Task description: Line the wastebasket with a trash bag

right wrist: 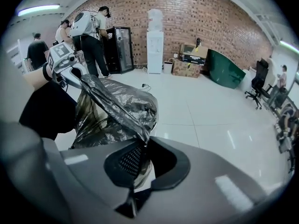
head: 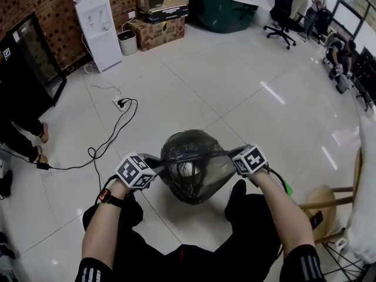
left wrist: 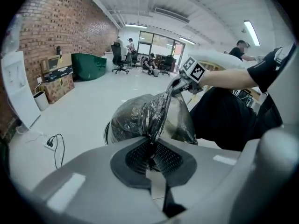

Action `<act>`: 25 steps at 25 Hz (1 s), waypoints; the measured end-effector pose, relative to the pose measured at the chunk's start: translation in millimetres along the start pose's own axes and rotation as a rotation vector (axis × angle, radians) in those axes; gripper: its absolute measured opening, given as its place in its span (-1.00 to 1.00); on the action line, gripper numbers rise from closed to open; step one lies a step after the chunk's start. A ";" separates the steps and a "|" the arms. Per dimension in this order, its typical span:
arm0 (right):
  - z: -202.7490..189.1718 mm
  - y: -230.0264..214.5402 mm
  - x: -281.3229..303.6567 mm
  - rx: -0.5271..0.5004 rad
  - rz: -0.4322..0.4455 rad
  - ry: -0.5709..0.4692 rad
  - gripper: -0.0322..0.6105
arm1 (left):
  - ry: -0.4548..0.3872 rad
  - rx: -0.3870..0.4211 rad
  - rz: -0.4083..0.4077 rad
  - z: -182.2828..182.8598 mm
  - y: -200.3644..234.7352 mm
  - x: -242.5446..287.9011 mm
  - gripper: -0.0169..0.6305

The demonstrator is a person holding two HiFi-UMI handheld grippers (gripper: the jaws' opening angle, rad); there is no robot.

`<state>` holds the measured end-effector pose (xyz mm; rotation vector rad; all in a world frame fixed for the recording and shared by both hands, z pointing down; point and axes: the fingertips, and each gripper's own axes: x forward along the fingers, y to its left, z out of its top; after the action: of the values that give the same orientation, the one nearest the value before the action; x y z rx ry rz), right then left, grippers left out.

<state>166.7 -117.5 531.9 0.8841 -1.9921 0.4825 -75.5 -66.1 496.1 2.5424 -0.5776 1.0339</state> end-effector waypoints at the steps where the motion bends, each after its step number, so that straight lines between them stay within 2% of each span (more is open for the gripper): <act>1: -2.1 -0.9 2.9 0.002 0.003 0.009 -0.88 | 0.005 0.000 0.007 0.5 3.3 1.7 -0.95; 6: -0.1 -15.7 28.3 0.030 -0.014 0.031 -0.88 | 0.057 -0.019 0.083 -1.1 36.1 20.8 -0.95; 12: 21.7 -32.9 62.4 0.035 -0.045 0.060 -0.88 | 0.056 -0.089 0.182 -0.7 90.7 32.3 -0.95; 16: 33.6 -42.9 82.7 0.034 -0.048 0.066 -0.86 | 0.043 -0.159 0.191 -7.6 112.0 39.4 -0.92; 17: 33.3 -45.6 86.8 0.030 -0.049 0.072 -0.82 | 0.041 -0.170 0.187 -8.0 113.4 42.6 -0.92; 19: 29.7 -49.9 94.1 0.049 -0.033 0.069 -0.54 | 0.047 -0.174 0.182 -7.1 114.3 49.9 -0.92; 20: 29.2 -50.3 96.0 0.065 -0.016 0.054 -0.51 | 0.051 -0.171 0.177 -6.0 113.8 53.6 -0.92; 22: 32.3 -48.7 94.1 0.084 0.014 0.013 -0.33 | 0.053 -0.162 0.161 -2.5 112.2 59.8 -0.92; 25: 41.5 -42.6 75.2 0.066 0.040 -0.045 -0.17 | 0.042 -0.163 0.142 4.0 110.0 63.5 -0.92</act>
<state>147.7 -202.1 572.8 0.9040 -2.0481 0.5586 -85.0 -177.9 555.7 2.3612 -0.8062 1.0395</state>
